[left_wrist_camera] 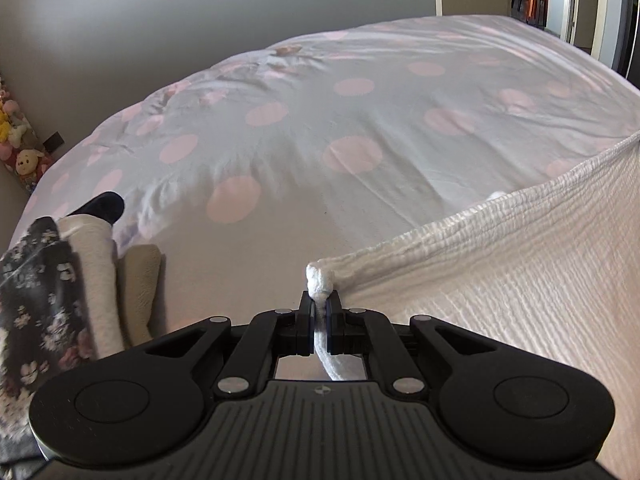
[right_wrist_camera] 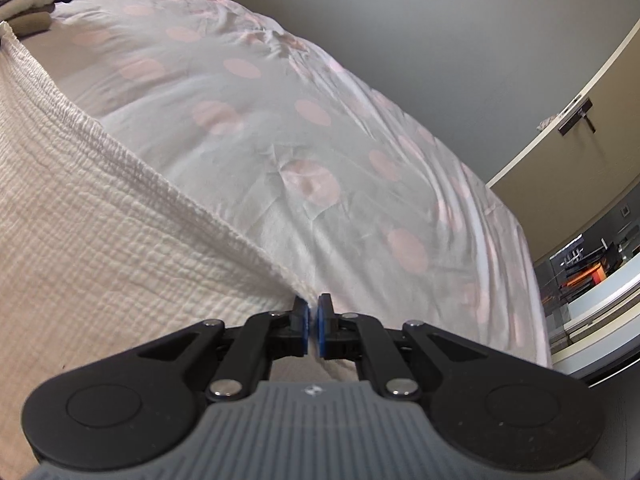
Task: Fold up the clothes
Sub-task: 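Lift the long white garment spread between both tools, then lower the garment onto the bed and open both tools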
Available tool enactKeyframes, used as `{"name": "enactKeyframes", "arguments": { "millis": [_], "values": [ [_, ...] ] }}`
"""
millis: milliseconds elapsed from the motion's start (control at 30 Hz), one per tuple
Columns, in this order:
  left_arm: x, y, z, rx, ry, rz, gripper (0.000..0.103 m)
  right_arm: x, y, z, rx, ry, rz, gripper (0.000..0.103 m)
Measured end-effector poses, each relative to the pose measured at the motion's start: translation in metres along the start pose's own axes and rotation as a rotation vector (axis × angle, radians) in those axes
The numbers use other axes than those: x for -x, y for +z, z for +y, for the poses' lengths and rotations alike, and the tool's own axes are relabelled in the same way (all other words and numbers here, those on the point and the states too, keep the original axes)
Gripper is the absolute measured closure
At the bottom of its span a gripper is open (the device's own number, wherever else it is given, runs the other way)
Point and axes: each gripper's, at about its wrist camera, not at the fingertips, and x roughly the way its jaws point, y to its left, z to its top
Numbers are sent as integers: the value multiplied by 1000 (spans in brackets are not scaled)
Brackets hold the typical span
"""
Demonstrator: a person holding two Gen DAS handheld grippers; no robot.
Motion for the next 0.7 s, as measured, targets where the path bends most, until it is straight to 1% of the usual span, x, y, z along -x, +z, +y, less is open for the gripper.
{"name": "enactKeyframes", "arguments": {
  "millis": [167,233,267,333,400,433,467,500,533,567,600,700],
  "values": [
    [-34,1,-2,21,1,25,100,-34,-3,2,-28,22,40,98],
    [-44,-1,-4,29,6,41,100,-41,-6,3,-45,35,49,97],
    [-49,-2,-5,36,7,51,99,-44,-6,3,-59,40,54,94],
    [-55,-5,-4,71,5,65,95,-49,-8,2,-87,48,63,88],
    [-56,-5,-2,102,3,72,95,-43,-8,-2,-121,51,62,77],
    [-56,-5,-1,117,2,75,94,-39,-8,-4,-137,53,62,75],
    [-52,-4,-1,136,-4,73,93,-36,-8,-6,-154,54,62,71],
    [-47,-4,0,155,-10,71,90,-33,-8,-9,-170,56,61,65],
    [-39,-4,0,161,-12,61,85,-29,-7,-11,-187,57,61,62],
    [-30,-5,-1,168,-14,50,82,-26,-7,-13,-204,59,61,58],
    [-21,-6,-2,174,-16,39,80,-18,-8,-16,-212,58,53,56],
    [13,-17,-10,163,-36,16,80,15,-17,-30,-299,67,33,55]
  ]
}}
